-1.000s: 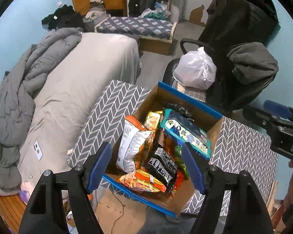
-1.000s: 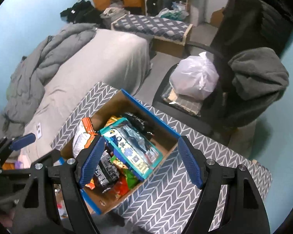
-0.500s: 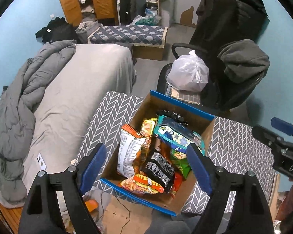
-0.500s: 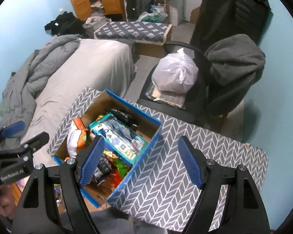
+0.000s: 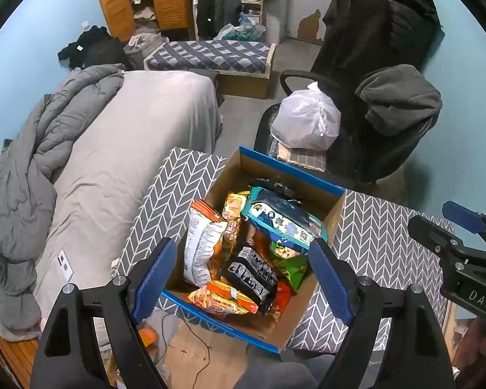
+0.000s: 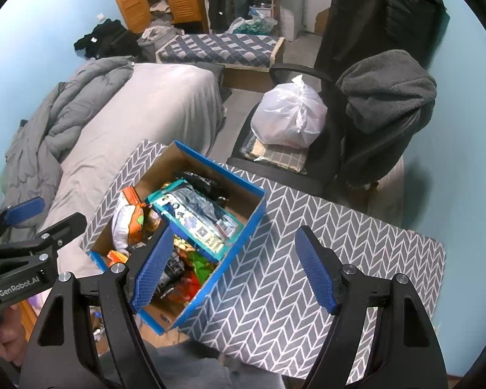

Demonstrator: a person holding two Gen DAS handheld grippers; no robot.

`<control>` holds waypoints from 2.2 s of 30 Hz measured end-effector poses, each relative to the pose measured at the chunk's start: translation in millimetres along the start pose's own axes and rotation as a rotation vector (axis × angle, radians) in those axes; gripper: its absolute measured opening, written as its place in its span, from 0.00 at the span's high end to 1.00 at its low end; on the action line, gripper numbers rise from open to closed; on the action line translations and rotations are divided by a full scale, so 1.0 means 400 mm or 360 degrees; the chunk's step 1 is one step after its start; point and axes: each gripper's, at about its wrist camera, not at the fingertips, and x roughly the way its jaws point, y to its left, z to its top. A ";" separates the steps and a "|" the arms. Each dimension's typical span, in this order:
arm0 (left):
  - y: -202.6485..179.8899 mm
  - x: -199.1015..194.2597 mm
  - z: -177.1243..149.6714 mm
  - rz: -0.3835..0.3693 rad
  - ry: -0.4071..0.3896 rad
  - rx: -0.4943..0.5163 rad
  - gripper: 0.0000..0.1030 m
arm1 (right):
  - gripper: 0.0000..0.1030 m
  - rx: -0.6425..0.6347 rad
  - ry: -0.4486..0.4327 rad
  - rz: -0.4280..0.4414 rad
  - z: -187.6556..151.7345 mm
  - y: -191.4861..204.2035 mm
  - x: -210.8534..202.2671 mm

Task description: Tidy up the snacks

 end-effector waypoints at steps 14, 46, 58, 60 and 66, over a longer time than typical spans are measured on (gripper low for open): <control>-0.016 -0.012 -0.008 0.0012 0.0003 -0.0012 0.17 | 0.25 -0.0016 -0.0015 0.0009 -0.005 -0.017 -0.020; -0.039 -0.030 -0.023 0.0017 0.0007 -0.0011 0.17 | 0.25 -0.0024 -0.0025 0.0012 -0.011 -0.033 -0.039; -0.047 -0.039 -0.037 0.0038 0.0001 0.0032 0.17 | 0.26 -0.0022 -0.0024 0.0016 -0.013 -0.034 -0.039; -0.044 -0.038 -0.029 0.0054 0.0003 0.0036 0.17 | 0.25 -0.0022 -0.0024 0.0017 -0.013 -0.034 -0.039; -0.037 -0.035 -0.024 0.0076 0.0034 0.0026 0.17 | 0.25 -0.0023 -0.0016 0.0017 -0.019 -0.029 -0.041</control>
